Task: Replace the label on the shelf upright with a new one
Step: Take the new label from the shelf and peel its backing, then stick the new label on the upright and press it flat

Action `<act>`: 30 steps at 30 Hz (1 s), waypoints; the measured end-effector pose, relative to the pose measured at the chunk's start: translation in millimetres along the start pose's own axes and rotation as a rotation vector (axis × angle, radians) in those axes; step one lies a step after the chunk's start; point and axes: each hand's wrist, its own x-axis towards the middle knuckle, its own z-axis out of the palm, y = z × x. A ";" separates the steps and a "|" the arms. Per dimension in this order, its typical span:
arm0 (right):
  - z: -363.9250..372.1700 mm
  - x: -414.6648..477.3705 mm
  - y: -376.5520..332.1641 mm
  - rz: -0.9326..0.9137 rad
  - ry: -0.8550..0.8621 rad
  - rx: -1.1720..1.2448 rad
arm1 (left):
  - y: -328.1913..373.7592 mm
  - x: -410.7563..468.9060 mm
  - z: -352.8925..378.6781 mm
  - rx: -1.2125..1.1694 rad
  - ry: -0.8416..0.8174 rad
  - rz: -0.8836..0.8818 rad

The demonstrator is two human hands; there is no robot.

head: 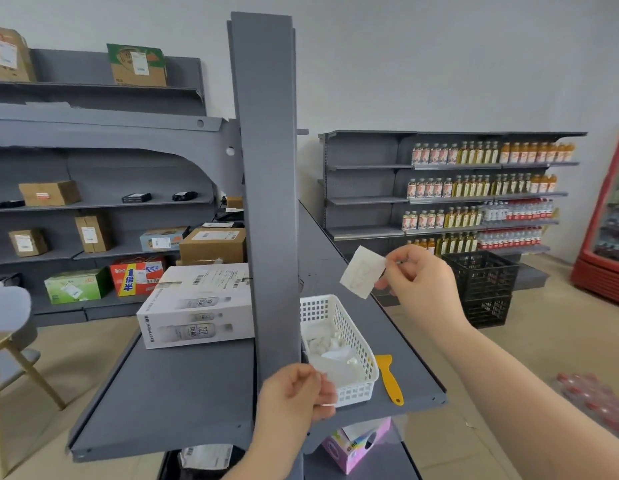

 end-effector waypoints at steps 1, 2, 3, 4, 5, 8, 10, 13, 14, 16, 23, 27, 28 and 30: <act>-3.0 -0.8 3.9 0.018 -0.003 0.005 | 0.2 6.1 10.7 0.011 -0.011 -0.002; -4.1 -2.4 7.7 0.033 -0.008 0.010 | 0.4 14.2 19.9 0.028 -0.019 0.007; -5.4 -4.0 12.0 0.051 -0.006 0.016 | -0.3 24.5 29.3 0.051 -0.025 0.014; -7.6 -5.6 16.3 0.066 0.000 0.022 | -1.0 34.8 39.5 0.075 -0.031 0.014; -8.9 -7.1 20.1 0.074 0.007 0.029 | -1.0 44.0 47.2 0.097 -0.037 0.007; -14.1 -11.8 28.1 0.078 0.022 0.020 | -5.6 64.0 65.0 0.135 -0.022 -0.024; -15.8 -15.0 33.0 0.079 0.021 0.002 | -10.4 70.1 69.8 0.146 0.025 -0.030; -14.8 -18.7 40.3 0.073 0.004 -0.016 | -18.0 75.7 70.2 0.210 0.051 -0.033; -13.9 -20.0 42.4 0.073 -0.009 -0.028 | -19.6 76.3 69.5 0.249 0.047 -0.028; -10.8 -22.1 46.7 0.084 -0.043 -0.043 | -20.0 77.2 67.8 0.296 0.027 -0.020; 1.2 -30.2 55.4 -0.013 -0.113 -0.109 | -4.1 58.3 60.1 0.182 -0.036 -0.002; 2.0 -32.7 43.8 -0.366 0.035 -0.156 | 30.1 35.0 57.5 -0.006 -0.076 0.161; 1.7 -30.5 38.4 -0.462 0.075 -0.155 | 44.1 29.2 57.1 -0.019 -0.099 0.216; 0.1 -23.5 27.3 -0.572 0.130 -0.115 | 73.3 18.2 54.8 -0.043 -0.145 0.324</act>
